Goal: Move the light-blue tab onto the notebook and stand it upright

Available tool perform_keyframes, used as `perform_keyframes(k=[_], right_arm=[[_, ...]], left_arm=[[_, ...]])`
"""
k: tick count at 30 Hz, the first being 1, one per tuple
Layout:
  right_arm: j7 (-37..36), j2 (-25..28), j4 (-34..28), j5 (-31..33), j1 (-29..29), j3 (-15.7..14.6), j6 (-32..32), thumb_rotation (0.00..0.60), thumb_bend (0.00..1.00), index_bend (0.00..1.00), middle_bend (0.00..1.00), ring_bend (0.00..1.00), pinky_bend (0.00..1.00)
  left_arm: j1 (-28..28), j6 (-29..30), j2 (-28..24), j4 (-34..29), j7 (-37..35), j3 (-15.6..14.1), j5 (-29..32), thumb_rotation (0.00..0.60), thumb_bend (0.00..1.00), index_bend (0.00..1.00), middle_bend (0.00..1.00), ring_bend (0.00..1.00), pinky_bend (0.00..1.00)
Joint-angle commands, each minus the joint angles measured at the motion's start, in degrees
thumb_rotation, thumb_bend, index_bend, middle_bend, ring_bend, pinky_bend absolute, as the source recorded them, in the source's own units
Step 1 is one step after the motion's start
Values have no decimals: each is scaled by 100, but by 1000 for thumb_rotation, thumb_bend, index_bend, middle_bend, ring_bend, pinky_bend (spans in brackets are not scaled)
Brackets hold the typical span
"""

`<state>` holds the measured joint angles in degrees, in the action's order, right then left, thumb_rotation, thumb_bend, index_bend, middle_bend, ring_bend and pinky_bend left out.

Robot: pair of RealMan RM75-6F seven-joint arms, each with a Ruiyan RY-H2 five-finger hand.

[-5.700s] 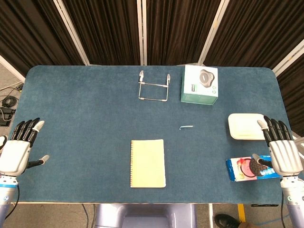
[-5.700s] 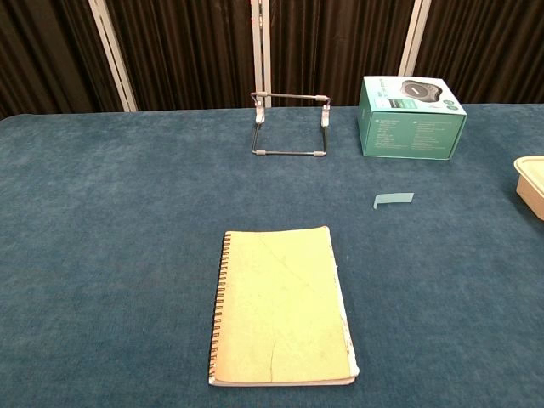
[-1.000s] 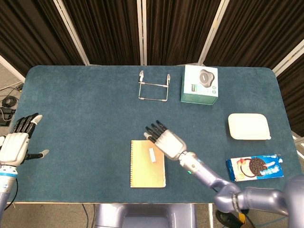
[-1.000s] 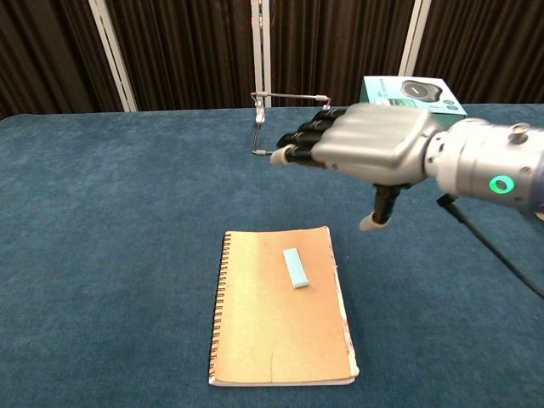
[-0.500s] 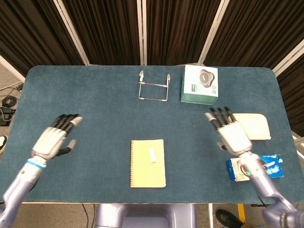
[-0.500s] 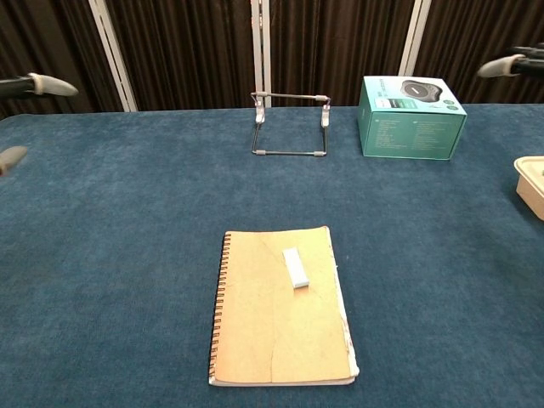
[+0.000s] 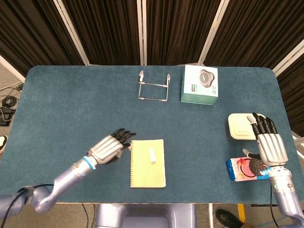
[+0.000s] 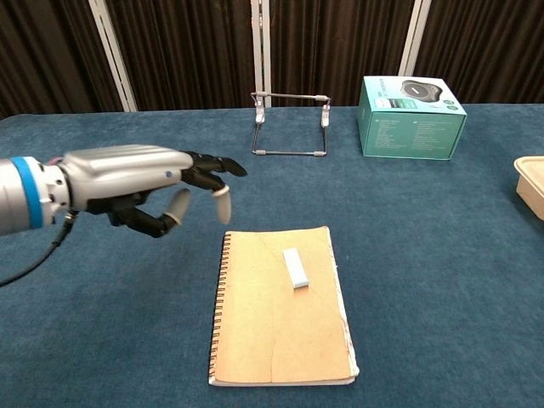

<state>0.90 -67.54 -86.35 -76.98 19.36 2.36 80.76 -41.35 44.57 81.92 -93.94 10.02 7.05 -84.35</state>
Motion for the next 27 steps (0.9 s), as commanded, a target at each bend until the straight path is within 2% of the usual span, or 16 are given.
perform_keyframes(k=[1,9,27], right_arm=[[-65,35,65,31,-30,75,-83,600,0,0,0,0,0],[-232,44,160,71,-73,241,-233,600,0,0,0,0,0],[-419,117,134,-1,-207,440,-284,600,0,9,0,0,0]], left_arm=[[-252,-185,486,185,450,22,364,600,1000,344,0,0,0],[-413,-218,1062,579,631,-42,743,600,1000,304,0,0,0],[-706,-222,1670,1026,718,-159,820,600,1000,281,0,0,0]])
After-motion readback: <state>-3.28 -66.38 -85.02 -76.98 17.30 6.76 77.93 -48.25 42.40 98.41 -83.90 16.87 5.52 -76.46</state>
